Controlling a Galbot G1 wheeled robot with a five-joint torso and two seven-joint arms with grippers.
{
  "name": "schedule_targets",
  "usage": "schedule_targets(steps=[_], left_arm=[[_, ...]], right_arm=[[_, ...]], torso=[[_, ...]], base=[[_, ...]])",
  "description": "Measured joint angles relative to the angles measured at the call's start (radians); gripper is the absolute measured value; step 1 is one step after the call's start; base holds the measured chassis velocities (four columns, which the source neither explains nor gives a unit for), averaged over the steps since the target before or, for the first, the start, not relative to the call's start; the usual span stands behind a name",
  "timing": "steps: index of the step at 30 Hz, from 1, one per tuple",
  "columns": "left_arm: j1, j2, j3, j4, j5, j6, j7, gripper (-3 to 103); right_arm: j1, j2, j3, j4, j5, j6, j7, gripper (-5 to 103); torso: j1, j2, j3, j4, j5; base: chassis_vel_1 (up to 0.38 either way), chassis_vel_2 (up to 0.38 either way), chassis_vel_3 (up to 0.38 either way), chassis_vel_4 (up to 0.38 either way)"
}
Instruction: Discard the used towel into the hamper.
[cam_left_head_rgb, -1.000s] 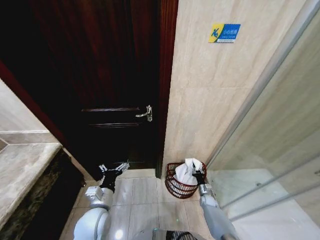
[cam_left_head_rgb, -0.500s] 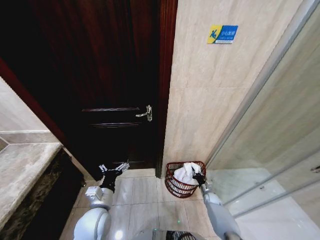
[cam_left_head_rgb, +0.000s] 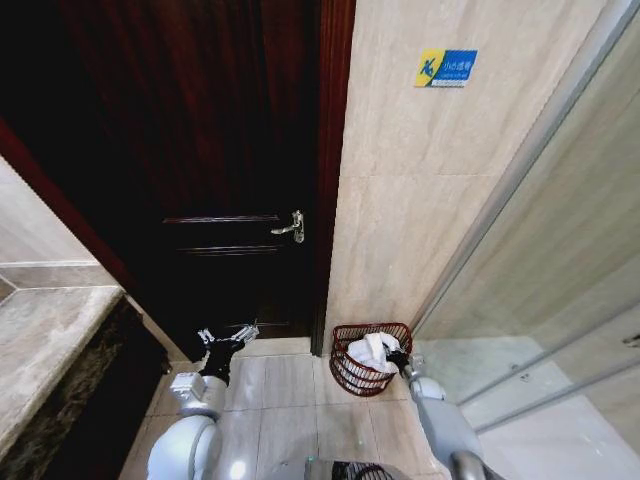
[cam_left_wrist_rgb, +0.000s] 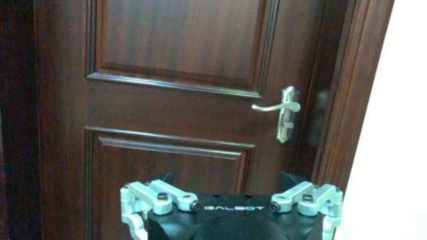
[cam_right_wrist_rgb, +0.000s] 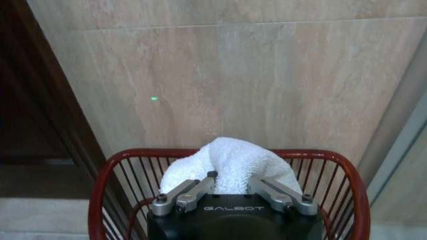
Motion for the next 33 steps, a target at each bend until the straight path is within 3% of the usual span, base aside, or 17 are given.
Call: schedule_targets(steps=[8, 22, 33], left_arm=[[0.0, 0.0, 0.0, 0.0, 0.0, 0.0, 0.0, 100], [0.0, 0.0, 0.0, 0.0, 0.0, 0.0, 0.0, 100], [0.0, 0.0, 0.0, 0.0, 0.0, 0.0, 0.0, 100]], right_arm=[[-0.011, -0.002, -0.004, 0.01, -0.026, -0.028, -0.005, 8], [-0.042, 0.003, -0.017, 0.009, 0.009, -0.008, -0.019, 8], [-0.052, -0.013, -0.017, -0.004, -0.057, -0.069, -0.028, 8]], torso=[[0.0, 0.0, 0.0, -0.0004, 0.0001], [0.0, 0.0, 0.0, -0.0001, 0.0003], [-0.001, 0.0, 0.0, -0.0007, 0.0002]], base=[[0.0, 0.0, 0.0, 0.0], [-0.08, 0.071, 0.085, -0.084], [-0.049, 0.058, 0.033, -0.028]])
